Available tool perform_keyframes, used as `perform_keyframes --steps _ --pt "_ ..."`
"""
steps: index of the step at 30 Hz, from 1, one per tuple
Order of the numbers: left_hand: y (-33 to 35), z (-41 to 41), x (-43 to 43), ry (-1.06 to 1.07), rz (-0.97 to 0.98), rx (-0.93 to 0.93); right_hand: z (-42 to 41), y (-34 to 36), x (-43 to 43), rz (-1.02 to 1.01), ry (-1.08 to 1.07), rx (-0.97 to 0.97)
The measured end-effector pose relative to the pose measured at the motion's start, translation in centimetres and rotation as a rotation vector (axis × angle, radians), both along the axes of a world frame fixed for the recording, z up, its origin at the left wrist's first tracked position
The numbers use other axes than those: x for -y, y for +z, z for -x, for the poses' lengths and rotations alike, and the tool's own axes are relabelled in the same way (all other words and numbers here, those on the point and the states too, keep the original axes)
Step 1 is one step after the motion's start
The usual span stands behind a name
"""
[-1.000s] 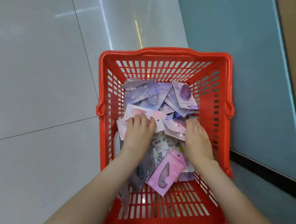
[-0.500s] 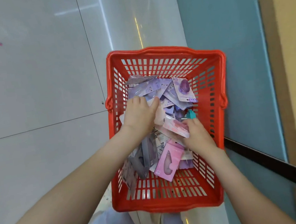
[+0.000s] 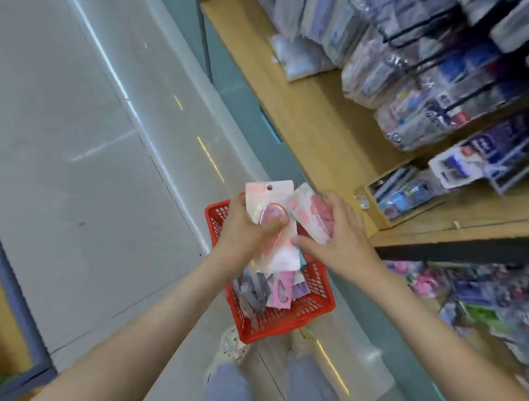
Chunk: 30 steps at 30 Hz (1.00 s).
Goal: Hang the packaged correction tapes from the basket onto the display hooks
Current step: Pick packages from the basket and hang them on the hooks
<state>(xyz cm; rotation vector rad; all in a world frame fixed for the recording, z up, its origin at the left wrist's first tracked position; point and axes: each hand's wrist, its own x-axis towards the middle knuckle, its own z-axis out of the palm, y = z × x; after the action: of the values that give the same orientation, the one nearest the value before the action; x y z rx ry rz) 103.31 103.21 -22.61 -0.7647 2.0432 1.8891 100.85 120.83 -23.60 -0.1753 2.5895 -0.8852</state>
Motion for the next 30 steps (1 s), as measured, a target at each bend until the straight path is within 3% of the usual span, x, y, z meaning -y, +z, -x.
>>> perform_keyframes --steps 7,14,16,19,22,27,30 --pt "16.3 -2.8 -1.2 -0.192 -0.301 -0.215 -5.0 16.7 -0.6 -0.016 -0.035 -0.139" --pt "28.6 -5.2 -6.4 -0.35 -0.181 -0.404 -11.2 29.8 -7.5 0.043 0.027 -0.324" --pt "32.1 -6.6 -8.6 -0.44 -0.162 -0.483 -14.2 33.2 -10.6 -0.072 0.101 -0.458" --pt "36.8 -9.0 -12.6 -0.643 -0.146 -0.548 -18.9 37.7 -15.3 -0.418 0.345 -0.758" --pt "40.6 -11.4 -16.2 -0.863 -0.209 -0.571 -22.5 41.0 -19.0 -0.667 0.477 -0.923" --pt "45.8 -14.8 -20.4 -1.014 -0.312 -0.627 -26.8 45.6 -22.7 -0.875 0.474 -1.27" --pt "48.3 -15.3 -21.4 -0.971 -0.312 -0.708 -27.6 47.9 -24.3 -0.92 0.275 -1.442"
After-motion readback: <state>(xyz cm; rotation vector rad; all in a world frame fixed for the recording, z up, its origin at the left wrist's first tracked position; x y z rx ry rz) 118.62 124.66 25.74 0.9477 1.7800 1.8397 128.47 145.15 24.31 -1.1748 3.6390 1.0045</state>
